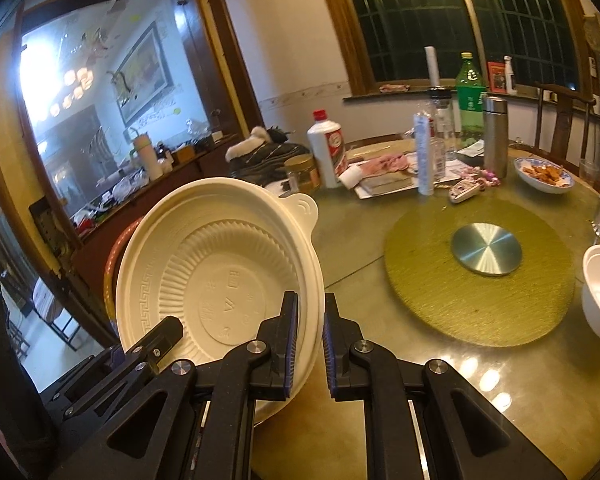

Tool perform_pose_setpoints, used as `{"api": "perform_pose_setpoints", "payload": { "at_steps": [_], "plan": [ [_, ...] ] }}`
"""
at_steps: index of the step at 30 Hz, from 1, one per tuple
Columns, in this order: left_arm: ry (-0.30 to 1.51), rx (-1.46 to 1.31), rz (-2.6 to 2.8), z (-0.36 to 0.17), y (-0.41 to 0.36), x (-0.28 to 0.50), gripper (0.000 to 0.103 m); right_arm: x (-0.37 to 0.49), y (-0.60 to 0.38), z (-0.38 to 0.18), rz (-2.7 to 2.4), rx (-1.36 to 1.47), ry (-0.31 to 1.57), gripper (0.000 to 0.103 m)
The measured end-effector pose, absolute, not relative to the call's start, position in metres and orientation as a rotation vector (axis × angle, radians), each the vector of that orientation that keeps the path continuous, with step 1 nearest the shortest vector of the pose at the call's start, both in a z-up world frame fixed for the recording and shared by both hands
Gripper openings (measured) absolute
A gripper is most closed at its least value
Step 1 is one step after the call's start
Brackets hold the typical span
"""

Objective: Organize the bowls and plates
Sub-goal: 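Lower the ribbed bowl into the bowls on the red plates with both grippers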

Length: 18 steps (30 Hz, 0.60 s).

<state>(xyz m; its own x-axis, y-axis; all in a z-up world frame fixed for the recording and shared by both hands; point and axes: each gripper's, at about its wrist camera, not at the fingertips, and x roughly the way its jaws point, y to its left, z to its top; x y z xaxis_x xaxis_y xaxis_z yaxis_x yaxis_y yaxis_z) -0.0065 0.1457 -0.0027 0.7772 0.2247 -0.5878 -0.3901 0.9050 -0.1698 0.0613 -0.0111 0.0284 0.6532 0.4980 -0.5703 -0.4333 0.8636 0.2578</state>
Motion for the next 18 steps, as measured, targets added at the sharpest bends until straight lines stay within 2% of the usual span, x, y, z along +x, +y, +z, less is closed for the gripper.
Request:
{"api": "perform_pose_setpoints", "payload": {
  "at_steps": [18],
  "plan": [
    [0.623, -0.339, 0.373, -0.017, 0.173, -0.025, 0.016, 0.049, 0.029, 0.013, 0.579, 0.018, 0.735, 0.012]
  ]
}}
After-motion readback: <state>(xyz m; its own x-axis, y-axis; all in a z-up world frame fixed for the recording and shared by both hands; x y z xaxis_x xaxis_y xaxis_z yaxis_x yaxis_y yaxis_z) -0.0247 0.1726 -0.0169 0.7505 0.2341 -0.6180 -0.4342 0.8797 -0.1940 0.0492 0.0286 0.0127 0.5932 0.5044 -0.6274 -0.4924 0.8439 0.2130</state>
